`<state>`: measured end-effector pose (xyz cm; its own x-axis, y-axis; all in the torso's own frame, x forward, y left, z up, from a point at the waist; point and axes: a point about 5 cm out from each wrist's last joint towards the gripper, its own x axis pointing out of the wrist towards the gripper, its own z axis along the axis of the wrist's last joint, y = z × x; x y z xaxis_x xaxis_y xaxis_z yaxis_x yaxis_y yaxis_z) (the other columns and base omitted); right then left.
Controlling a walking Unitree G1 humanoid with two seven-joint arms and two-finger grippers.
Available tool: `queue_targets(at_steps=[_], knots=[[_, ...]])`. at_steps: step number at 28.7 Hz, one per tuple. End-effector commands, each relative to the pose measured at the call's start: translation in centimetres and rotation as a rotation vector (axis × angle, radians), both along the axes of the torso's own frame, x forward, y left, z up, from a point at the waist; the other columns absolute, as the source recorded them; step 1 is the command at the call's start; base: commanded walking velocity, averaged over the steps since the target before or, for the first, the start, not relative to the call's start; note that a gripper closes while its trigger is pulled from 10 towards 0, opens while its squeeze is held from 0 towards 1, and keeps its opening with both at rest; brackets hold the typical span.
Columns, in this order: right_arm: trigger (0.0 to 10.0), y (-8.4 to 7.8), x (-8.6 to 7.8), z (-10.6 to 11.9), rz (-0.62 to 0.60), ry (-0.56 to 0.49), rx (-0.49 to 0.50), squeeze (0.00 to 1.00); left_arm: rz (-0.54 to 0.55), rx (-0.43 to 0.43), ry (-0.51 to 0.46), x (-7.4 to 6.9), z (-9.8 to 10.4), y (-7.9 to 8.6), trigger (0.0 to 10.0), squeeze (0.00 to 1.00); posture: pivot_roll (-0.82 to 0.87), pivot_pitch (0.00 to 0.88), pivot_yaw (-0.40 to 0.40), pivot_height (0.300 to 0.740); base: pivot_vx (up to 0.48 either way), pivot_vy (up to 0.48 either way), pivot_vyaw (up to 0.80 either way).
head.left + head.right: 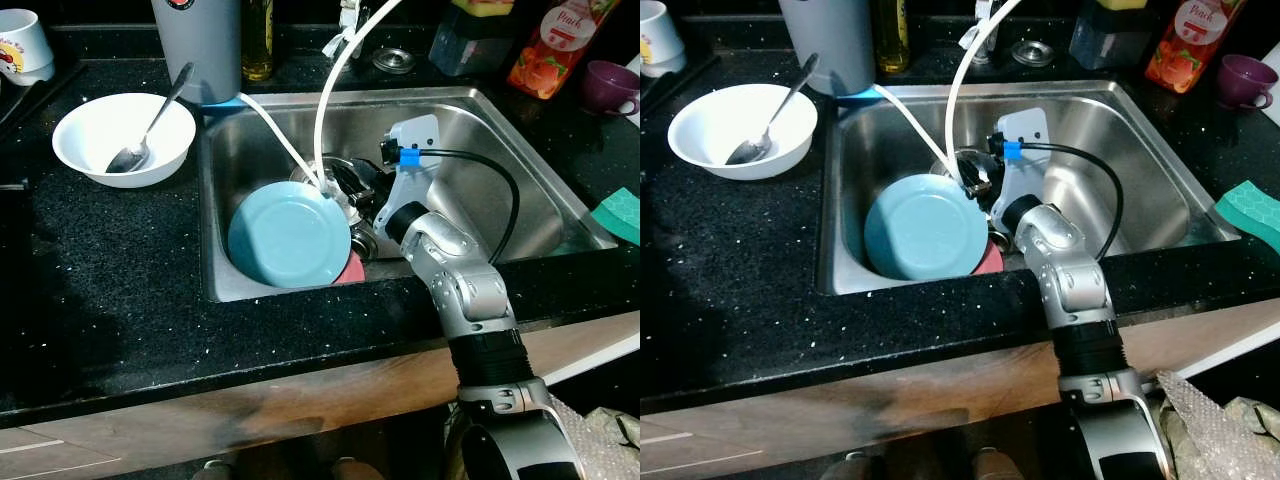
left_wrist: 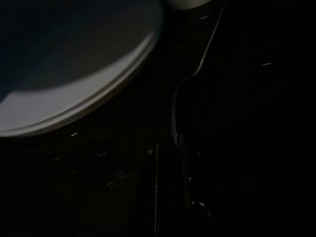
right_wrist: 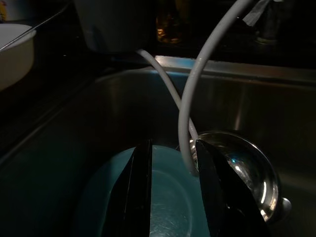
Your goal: Kitchen organization
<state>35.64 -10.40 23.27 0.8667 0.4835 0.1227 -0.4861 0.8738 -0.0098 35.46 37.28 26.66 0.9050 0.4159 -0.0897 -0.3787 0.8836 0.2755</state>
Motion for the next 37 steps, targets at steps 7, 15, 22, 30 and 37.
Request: queue_targets(at_steps=[7, 15, 22, 30, 37], knots=[[10.0, -0.1, 0.1, -0.2, -0.011, -0.008, 0.0, 0.0, -0.029, 0.058, -0.042, 1.0, -0.4, -2.6, 0.0, 0.0, 0.0, 0.15, -0.081, 0.74, 0.0, 0.0, 0.0], [10.0, 0.0, 0.2, -0.1, -0.013, -0.016, 0.011, 0.0, -0.037, 0.184, -0.223, 0.6, 2.7, -4.7, 0.0, 0.0, 0.01, 0.137, -0.075, 0.74, 0.0, 0.0, 0.0], [10.0, 0.0, 0.2, 0.0, -0.017, -0.023, 0.016, 0.0, -0.081, 0.211, -0.365, -0.1, 5.1, -6.4, 0.0, 0.0, 0.02, 0.127, -0.07, 0.74, 0.0, 0.0, 0.0], [10.0, 0.0, 0.3, 0.1, -0.02, -0.032, 0.025, 0.0, -0.1, 0.267, -0.464, -0.8, 7.3, -7.9, 0.0, 0.0, 0.02, 0.122, -0.062, 0.74, 0.0, 0.0, 0.0], [10.0, -0.1, 0.3, 0.0, -0.022, -0.033, 0.027, 0.0, -0.064, 0.303, -0.448, -1.3, 7.6, -7.7, 0.0, 0.0, 0.02, 0.123, -0.06, 0.74, 0.0, 0.0, 0.0]])
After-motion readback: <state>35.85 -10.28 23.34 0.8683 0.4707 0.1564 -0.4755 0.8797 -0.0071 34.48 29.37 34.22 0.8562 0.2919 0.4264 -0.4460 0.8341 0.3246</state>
